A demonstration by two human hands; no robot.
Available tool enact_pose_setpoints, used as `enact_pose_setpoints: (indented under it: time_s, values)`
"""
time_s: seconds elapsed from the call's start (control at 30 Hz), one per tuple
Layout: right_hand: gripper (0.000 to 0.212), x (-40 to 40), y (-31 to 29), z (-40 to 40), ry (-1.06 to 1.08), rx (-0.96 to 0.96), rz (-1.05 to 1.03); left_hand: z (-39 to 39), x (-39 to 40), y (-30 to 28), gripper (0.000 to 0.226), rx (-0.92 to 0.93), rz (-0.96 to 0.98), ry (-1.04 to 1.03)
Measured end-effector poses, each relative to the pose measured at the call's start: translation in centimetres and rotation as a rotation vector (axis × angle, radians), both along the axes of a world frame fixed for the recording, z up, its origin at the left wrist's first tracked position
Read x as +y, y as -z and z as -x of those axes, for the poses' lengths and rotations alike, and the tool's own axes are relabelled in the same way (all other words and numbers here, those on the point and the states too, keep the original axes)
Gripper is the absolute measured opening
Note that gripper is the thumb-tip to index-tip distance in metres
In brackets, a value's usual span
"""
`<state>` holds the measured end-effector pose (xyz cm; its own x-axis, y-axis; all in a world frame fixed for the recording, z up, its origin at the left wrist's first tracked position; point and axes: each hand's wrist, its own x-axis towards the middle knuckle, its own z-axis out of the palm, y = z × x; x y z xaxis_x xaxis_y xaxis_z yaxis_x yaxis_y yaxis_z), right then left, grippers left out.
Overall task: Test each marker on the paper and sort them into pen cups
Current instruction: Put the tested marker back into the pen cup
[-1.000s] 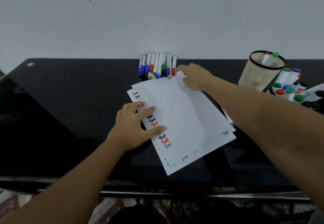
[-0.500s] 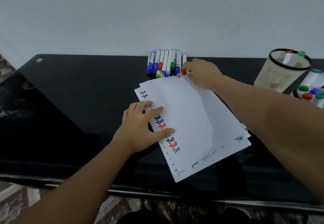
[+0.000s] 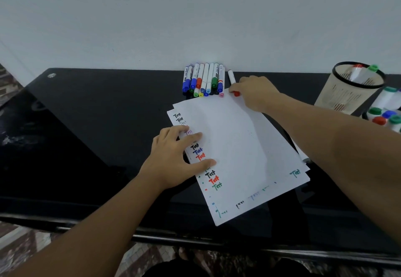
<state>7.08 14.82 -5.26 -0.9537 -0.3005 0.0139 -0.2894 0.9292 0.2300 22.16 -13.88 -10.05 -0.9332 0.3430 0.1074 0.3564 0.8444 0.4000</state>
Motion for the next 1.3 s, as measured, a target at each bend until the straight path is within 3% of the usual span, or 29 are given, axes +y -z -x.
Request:
enact_pose_setpoints:
  time_s: [0.17,0.3,0.53,0.7,0.97,1.3]
  values:
    - [0.027,1.1,0.2,0.0,-0.162,0.205,-0.047,0.2,-0.1,0.0,0.095,0.003,0.001,-0.003]
    - [0.026,1.4,-0.4,-1.5,-0.311,0.424,0.112,0.2,-0.2,0.0,0.095,0.008,0.003,0.002]
    - [0.043,-2.9,-1.9,-8.6,-0.283,0.115,0.307,0.2,0.0,0.0,0.084,0.05,-0.051,-0.005]
    - [0.027,-5.2,-0.6,-12.9,-0.195,-0.16,0.481,-0.1,0.0,0.2,0.067,0.151,-0.104,-0.006]
    - [0.036,-5.7,0.3,-15.2,-0.21,-0.122,0.169,-0.8,0.1,0.0,0.048,0.309,-0.096,0.072]
    - [0.052,-6.2,0.2,-15.7,-0.203,-0.069,0.131,-1.0,0.0,0.1,0.037,0.437,-0.073,0.19]
